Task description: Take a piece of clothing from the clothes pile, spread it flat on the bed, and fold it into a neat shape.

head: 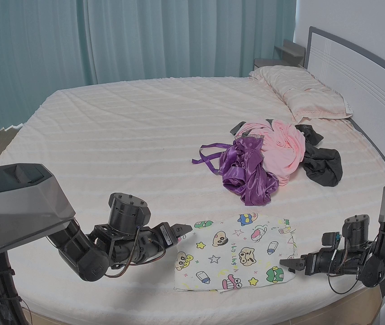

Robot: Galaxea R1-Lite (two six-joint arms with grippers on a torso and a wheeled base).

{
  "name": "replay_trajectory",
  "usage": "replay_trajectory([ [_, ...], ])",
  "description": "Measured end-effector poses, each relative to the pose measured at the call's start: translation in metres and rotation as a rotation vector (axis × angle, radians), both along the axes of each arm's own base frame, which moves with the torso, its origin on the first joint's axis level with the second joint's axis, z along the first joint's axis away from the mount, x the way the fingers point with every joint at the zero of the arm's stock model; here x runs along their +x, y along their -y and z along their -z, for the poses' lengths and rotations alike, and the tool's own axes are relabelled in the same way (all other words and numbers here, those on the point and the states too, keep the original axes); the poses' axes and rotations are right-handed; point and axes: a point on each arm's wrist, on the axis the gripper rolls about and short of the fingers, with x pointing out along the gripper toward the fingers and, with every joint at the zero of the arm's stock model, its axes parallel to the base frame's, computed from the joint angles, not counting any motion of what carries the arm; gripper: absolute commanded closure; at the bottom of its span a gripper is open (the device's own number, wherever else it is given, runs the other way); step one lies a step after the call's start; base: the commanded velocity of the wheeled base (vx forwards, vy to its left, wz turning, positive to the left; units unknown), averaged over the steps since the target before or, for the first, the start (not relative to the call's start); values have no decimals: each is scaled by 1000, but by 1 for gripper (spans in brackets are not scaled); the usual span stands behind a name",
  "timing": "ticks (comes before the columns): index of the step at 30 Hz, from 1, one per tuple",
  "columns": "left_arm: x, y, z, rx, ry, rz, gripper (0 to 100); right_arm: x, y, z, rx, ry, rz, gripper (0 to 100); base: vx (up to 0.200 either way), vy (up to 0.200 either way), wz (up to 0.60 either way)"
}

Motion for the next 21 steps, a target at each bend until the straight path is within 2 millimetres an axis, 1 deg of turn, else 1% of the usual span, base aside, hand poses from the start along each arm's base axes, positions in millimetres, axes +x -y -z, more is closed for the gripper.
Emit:
replay_trajectory([
  [4,0,0,0,0,-1,0,0,-7,-1,3,-10,-20,-44,0,0,0,0],
  [5,0,0,0,0,-1,0,0,-8,-2,4,-10,-25,-52,100,0,0,0],
  [12,0,0,0,0,-1,0,0,-12,-3,10,-15,-57,-69,100,0,0,0],
  [21,0,0,0,0,0,1,0,-19,-2,12,-48,-71,-98,100,0,0,0],
])
